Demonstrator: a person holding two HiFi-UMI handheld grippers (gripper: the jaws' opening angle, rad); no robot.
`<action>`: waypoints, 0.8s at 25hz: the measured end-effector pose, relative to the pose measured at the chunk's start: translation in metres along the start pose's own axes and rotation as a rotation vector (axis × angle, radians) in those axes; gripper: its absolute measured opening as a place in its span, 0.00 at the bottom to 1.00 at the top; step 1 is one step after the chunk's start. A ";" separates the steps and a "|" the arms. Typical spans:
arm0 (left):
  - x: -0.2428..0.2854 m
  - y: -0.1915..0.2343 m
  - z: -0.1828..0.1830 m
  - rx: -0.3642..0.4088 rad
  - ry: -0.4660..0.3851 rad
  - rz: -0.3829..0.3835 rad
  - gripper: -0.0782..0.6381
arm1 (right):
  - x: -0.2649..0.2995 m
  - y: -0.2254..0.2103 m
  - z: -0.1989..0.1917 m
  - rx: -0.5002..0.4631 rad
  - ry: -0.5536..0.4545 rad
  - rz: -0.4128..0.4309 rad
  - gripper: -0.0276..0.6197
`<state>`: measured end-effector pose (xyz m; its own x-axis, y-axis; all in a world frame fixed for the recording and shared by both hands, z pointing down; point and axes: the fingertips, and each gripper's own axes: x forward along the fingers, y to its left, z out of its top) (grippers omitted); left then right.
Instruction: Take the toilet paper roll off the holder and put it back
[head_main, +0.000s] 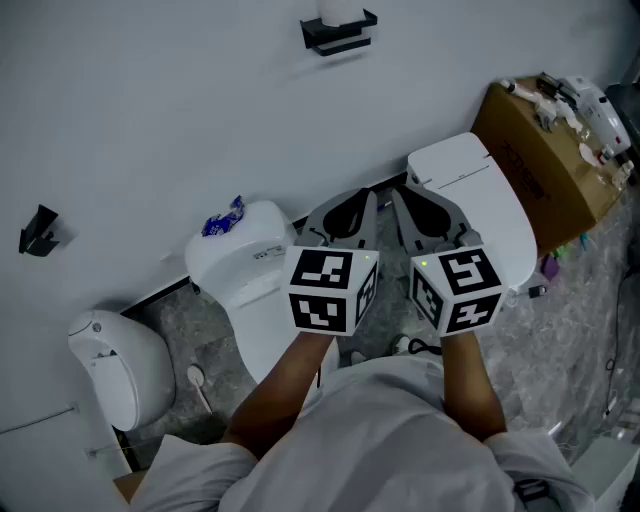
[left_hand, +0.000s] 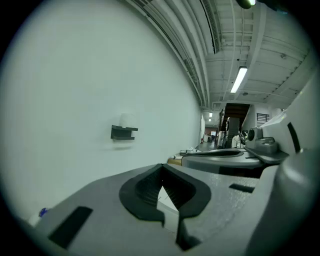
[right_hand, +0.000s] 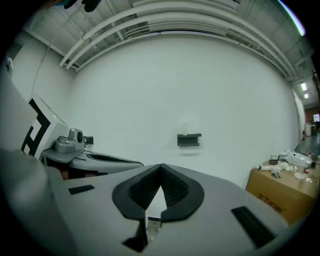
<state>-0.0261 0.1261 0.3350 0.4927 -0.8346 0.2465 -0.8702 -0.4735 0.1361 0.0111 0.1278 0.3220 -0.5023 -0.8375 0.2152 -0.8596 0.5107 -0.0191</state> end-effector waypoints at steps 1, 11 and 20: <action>0.000 0.000 0.000 -0.001 -0.001 -0.002 0.11 | 0.001 0.001 -0.001 0.002 0.000 0.001 0.05; 0.001 -0.006 0.003 0.003 -0.014 -0.033 0.11 | -0.001 0.005 -0.001 0.002 0.005 -0.006 0.05; 0.006 -0.005 0.000 -0.014 -0.008 -0.053 0.11 | 0.003 0.008 0.000 0.001 0.001 0.000 0.05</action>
<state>-0.0190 0.1237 0.3355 0.5379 -0.8107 0.2311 -0.8429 -0.5130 0.1623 0.0025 0.1298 0.3223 -0.5024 -0.8371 0.2163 -0.8596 0.5106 -0.0206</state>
